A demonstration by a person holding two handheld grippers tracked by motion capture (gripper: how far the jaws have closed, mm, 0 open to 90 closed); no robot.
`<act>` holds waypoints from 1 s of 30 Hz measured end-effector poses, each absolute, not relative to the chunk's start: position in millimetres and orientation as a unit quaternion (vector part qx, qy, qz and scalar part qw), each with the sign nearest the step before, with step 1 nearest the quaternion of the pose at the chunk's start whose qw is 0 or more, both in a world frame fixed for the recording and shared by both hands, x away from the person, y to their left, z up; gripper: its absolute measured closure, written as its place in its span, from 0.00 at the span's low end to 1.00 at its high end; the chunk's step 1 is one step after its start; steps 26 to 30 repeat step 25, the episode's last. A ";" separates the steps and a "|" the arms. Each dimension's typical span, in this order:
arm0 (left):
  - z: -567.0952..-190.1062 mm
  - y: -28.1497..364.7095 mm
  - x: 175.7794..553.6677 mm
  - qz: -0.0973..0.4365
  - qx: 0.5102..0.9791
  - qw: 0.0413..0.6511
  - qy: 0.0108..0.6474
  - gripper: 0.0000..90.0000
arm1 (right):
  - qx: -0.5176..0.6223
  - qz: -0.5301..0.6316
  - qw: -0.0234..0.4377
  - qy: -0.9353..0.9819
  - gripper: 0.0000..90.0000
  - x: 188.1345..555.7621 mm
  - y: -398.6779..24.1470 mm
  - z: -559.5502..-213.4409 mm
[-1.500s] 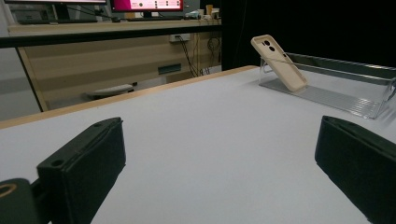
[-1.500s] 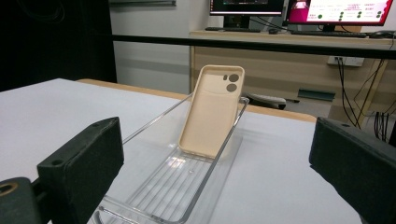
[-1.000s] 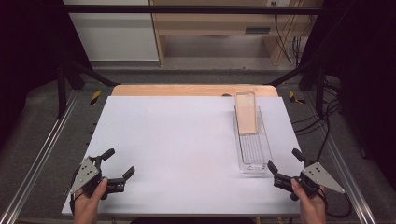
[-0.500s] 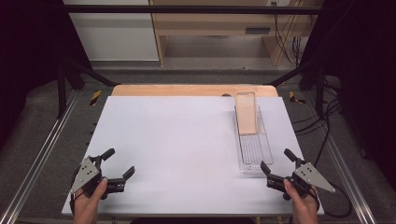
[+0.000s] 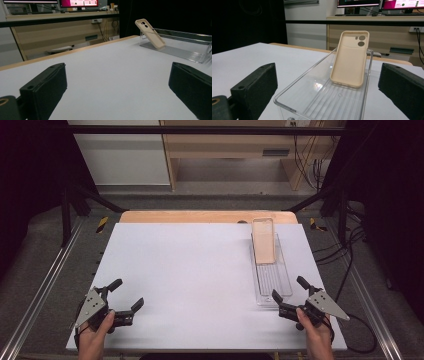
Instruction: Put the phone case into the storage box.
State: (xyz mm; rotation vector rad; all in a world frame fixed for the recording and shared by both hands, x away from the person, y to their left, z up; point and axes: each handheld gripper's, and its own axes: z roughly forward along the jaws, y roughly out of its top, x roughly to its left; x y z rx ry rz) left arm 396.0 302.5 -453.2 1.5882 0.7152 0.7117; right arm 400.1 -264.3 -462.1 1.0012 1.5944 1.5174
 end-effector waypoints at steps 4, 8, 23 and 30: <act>-453.0 302.7 396.1 0.307 0.682 0.589 0.306 0.01 | 0.390 0.586 0.348 0.619 0.03 402.4 -262.2 -461.7; -453.1 302.8 396.4 0.306 0.680 0.591 0.306 0.01 | 0.396 0.587 0.347 0.615 0.03 405.4 -261.2 -460.0; -452.5 303.7 396.3 0.307 0.678 0.593 0.307 0.01 | 0.419 0.566 0.339 0.623 0.04 415.6 -253.7 -454.5; -452.4 303.7 396.3 0.307 0.678 0.593 0.306 0.01 | 0.424 0.566 0.338 0.621 0.04 415.0 -255.0 -454.7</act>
